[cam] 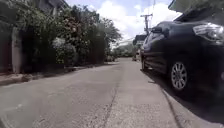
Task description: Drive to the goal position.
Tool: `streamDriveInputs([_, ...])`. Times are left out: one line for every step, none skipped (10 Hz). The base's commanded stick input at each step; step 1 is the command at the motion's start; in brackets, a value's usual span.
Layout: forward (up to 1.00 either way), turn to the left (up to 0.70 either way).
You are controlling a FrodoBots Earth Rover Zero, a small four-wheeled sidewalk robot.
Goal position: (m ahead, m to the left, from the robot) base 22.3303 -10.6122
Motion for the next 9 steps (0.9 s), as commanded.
streamDriveInputs([0.7,0.0])
streamDriveInputs([0.7,0.0])
streamDriveInputs([0.7,0.0])
streamDriveInputs([0.7,0.0])
streamDriveInputs([0.7,0.0])
streamDriveInputs([0.7,0.0])
streamDriveInputs([0.7,0.0])
streamDriveInputs([0.7,0.0])
streamDriveInputs([0.7,0.0])
